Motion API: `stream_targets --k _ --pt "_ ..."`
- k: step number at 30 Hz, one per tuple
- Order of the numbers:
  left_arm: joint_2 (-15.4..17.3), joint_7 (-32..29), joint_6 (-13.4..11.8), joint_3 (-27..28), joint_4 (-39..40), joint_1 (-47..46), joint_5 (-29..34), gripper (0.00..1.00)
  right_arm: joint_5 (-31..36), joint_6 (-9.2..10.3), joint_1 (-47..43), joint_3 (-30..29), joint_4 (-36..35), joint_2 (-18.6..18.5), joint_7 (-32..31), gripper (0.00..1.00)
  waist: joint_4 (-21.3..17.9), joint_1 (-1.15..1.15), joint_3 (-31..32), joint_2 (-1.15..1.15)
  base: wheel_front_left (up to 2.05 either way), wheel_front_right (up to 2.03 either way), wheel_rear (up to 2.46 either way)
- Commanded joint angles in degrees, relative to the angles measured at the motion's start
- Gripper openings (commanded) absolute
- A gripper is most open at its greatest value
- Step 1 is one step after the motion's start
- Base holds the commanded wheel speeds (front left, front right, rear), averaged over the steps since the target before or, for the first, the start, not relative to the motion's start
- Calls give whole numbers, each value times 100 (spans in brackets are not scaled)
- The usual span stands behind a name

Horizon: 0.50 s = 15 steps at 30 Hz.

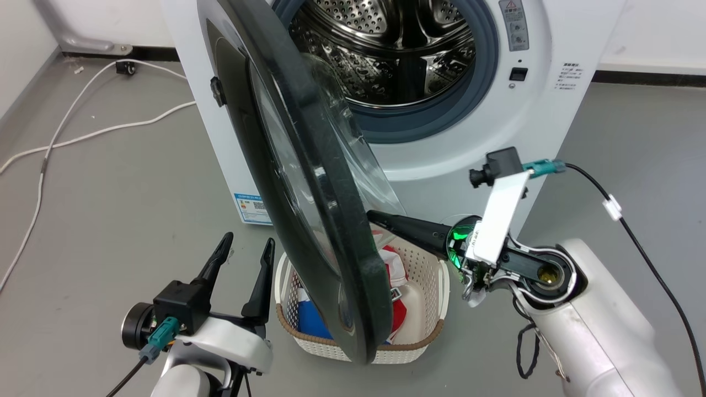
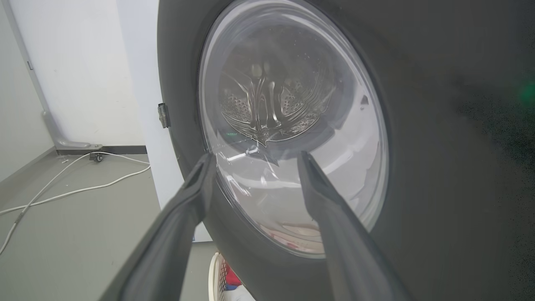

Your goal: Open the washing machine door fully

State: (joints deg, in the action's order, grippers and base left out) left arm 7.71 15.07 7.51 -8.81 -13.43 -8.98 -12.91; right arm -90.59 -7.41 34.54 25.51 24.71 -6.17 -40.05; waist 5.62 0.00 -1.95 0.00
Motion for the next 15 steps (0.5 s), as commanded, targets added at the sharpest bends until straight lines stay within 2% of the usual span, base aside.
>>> stream_targets --k 1,9,15 --pt "-9 15 -4 -5 -25 67 14 100 56 -14 -178 -114 -47 -6 236 0 -33 0 66 0 0 0 0" --pt "-1 14 -4 4 -62 221 6 100 -12 -14 -1132 -1033 -472 -200 1636 0 -111 0 255 0 0 0 0" --pt "68 14 -4 87 -80 295 -12 100 260 -14 -2153 -1596 -1001 -431 2660 0 -156 0 329 0 0 0 0"
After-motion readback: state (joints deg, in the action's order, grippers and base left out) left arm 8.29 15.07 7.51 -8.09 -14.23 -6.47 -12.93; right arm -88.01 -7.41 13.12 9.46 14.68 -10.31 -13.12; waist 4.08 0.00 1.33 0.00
